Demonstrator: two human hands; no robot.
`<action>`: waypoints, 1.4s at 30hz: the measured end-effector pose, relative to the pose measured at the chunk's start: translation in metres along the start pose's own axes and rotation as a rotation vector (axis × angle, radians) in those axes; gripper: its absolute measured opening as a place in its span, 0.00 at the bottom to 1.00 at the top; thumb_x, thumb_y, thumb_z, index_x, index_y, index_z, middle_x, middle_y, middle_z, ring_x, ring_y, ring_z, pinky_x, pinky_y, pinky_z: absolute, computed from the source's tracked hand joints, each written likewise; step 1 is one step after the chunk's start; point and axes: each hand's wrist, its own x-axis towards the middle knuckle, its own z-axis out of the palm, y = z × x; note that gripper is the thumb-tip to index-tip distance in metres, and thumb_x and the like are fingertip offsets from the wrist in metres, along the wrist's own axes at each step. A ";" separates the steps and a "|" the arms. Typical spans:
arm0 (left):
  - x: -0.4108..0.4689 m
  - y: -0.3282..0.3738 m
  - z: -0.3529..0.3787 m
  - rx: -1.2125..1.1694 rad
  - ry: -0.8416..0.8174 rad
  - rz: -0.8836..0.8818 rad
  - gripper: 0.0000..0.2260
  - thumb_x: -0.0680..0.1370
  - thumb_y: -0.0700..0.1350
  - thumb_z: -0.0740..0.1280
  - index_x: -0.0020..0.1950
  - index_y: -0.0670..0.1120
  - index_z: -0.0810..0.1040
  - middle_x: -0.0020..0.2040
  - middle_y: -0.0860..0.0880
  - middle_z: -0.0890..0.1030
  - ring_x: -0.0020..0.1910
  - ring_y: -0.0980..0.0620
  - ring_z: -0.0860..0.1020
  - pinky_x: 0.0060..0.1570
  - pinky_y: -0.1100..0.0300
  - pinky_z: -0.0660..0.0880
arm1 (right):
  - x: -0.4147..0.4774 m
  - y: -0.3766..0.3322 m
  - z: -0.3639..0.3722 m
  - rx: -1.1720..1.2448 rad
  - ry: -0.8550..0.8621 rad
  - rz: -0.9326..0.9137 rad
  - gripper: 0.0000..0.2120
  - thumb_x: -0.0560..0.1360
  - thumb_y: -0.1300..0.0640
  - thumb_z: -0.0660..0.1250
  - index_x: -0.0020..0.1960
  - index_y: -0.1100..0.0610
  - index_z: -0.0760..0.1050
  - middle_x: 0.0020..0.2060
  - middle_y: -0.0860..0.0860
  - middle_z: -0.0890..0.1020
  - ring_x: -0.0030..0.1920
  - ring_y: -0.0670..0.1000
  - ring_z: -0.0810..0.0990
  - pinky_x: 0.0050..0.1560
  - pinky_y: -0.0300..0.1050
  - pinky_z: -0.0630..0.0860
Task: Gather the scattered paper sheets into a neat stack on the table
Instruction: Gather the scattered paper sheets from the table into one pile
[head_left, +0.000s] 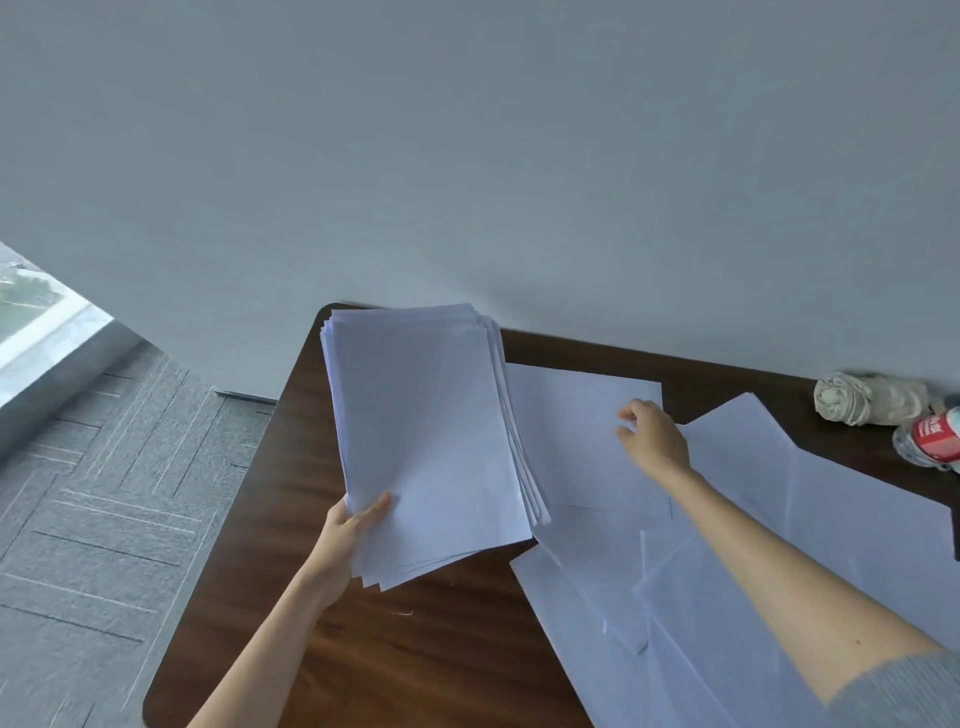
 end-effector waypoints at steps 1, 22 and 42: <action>-0.001 0.000 0.004 0.003 0.010 0.006 0.29 0.65 0.57 0.75 0.60 0.43 0.78 0.51 0.44 0.85 0.46 0.48 0.84 0.42 0.57 0.80 | 0.013 0.003 -0.004 -0.060 -0.007 -0.035 0.11 0.77 0.60 0.64 0.59 0.59 0.74 0.59 0.52 0.76 0.61 0.54 0.74 0.52 0.49 0.74; -0.009 -0.023 0.004 -0.072 0.216 -0.038 0.22 0.72 0.48 0.74 0.63 0.43 0.77 0.55 0.44 0.85 0.49 0.45 0.84 0.49 0.52 0.79 | 0.080 -0.022 -0.001 -0.171 -0.027 -0.279 0.11 0.69 0.62 0.71 0.48 0.57 0.73 0.49 0.51 0.72 0.47 0.56 0.76 0.39 0.43 0.65; -0.026 -0.017 -0.002 -0.164 0.173 -0.039 0.16 0.78 0.45 0.69 0.64 0.43 0.77 0.57 0.43 0.84 0.54 0.41 0.82 0.60 0.45 0.76 | 0.014 -0.051 -0.065 0.158 0.641 -0.452 0.05 0.76 0.58 0.67 0.44 0.59 0.80 0.40 0.52 0.83 0.38 0.55 0.79 0.32 0.42 0.66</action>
